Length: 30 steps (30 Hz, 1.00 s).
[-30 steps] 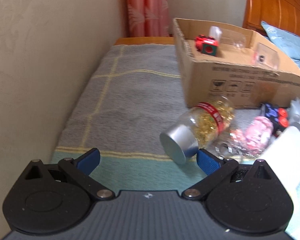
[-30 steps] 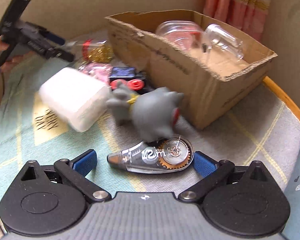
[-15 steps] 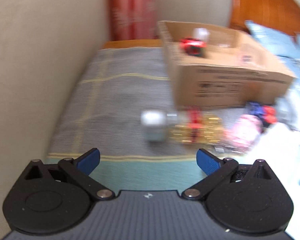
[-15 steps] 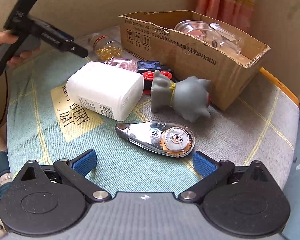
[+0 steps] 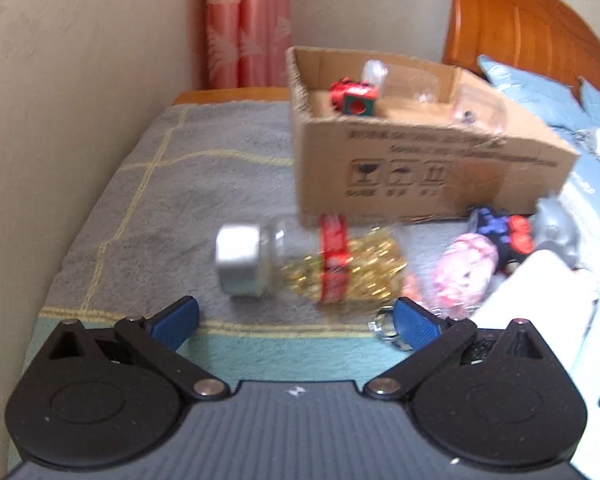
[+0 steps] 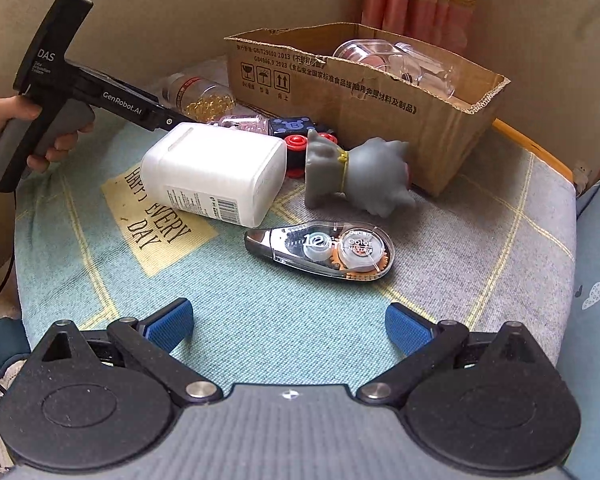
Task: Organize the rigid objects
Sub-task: 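Grasp the gold-capsule bottle with the left gripper while the right grasps the tape dispenser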
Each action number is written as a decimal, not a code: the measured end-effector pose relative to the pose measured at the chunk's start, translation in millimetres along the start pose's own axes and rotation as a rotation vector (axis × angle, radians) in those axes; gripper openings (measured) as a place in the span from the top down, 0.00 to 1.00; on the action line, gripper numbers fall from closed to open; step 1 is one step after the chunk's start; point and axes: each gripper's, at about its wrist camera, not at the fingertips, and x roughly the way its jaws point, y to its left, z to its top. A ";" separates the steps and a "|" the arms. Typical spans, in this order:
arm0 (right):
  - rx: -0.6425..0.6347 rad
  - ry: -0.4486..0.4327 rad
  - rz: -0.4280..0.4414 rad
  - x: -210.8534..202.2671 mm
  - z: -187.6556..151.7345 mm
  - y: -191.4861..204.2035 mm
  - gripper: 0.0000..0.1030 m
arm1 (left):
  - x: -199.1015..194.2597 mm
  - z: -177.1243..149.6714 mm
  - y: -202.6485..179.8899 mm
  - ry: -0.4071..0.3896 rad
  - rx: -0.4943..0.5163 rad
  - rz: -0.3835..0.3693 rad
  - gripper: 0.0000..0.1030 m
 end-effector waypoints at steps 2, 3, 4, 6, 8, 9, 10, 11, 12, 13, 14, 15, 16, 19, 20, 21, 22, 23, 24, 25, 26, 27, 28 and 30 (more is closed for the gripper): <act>0.009 -0.008 -0.008 -0.6 -1.4 0.6 0.00 | -3.0 2.8 -1.1 -0.022 -0.003 -0.013 0.01; 0.012 -0.008 -0.011 -0.7 -1.2 0.8 0.00 | -3.0 4.7 -1.1 -0.030 -0.010 -0.003 0.01; 0.011 -0.007 -0.013 -1.0 -0.5 0.7 0.00 | -1.8 6.6 -1.6 -0.034 -0.016 0.008 0.01; 0.006 -0.008 -0.021 -0.2 1.3 0.0 0.00 | 2.3 10.6 -2.5 -0.031 -0.023 0.015 0.01; -0.001 -0.013 -0.032 1.8 3.6 -2.1 0.00 | 5.4 13.0 -3.6 -0.029 -0.022 0.020 0.01; 0.000 -0.013 -0.031 3.3 5.0 -4.2 0.00 | 6.0 14.0 -4.4 -0.031 -0.020 0.026 0.01; 0.006 -0.014 -0.035 4.9 6.5 -6.4 0.00 | 6.4 14.8 -5.2 -0.033 -0.017 0.029 0.01; 0.015 -0.014 -0.034 6.7 8.3 -8.9 0.00 | 6.4 15.5 -6.2 -0.037 -0.013 0.030 0.01; 0.023 -0.012 -0.028 8.5 10.0 -11.0 0.00 | 7.3 17.1 -6.8 -0.040 -0.008 0.032 0.01; 0.035 -0.013 -0.024 10.7 12.1 -12.8 0.00 | 7.1 17.7 -7.7 -0.043 -0.002 0.035 0.01; 0.039 -0.017 -0.029 12.8 14.1 -13.3 0.00 | 8.0 18.9 -8.6 -0.045 0.006 0.039 0.01; 0.037 -0.020 -0.029 15.1 16.2 -13.0 0.00 | 8.7 20.1 -9.6 -0.045 0.012 0.043 0.01; 0.036 -0.021 -0.028 17.2 18.4 -12.6 0.00 | 8.8 20.5 -10.2 -0.045 0.015 0.049 0.01; 0.041 -0.027 -0.035 21.7 23.2 -10.7 0.00 | 9.2 20.9 -10.8 -0.046 0.025 0.056 0.01; 0.046 -0.027 -0.038 23.3 25.0 -10.5 0.00 | 9.6 20.9 -10.5 -0.046 0.021 0.059 0.01; 0.049 -0.028 -0.041 24.4 26.3 -10.7 0.00 | 8.5 20.2 -10.0 -0.044 0.016 0.058 0.01; 0.049 -0.027 -0.042 24.9 27.1 -10.7 0.00 | 8.9 20.5 -9.3 -0.038 0.012 0.057 0.03; 0.052 -0.026 -0.044 25.3 27.5 -10.5 0.00 | 9.2 20.8 -8.6 -0.034 0.007 0.054 0.03; 0.056 -0.025 -0.047 25.2 28.4 -10.5 0.02 | 8.7 20.6 -8.0 -0.032 0.004 0.049 0.03; 0.057 -0.026 -0.050 24.6 28.9 -10.2 0.05 | 8.1 20.6 -7.7 -0.029 0.003 0.048 0.04; 0.059 -0.028 -0.052 23.6 29.3 -10.3 0.07 | 7.6 20.7 -7.4 -0.028 0.004 0.048 0.05; 0.066 -0.029 -0.055 22.1 29.9 -10.5 0.10 | 7.3 20.8 -6.9 -0.029 0.009 0.043 0.07; 0.069 -0.023 -0.059 21.7 30.4 -10.6 0.10 | 6.4 20.3 -6.8 -0.028 0.013 0.036 0.10; 0.075 -0.020 -0.073 20.7 30.0 -10.3 0.10 | 6.2 20.5 -6.7 -0.018 0.020 0.034 0.10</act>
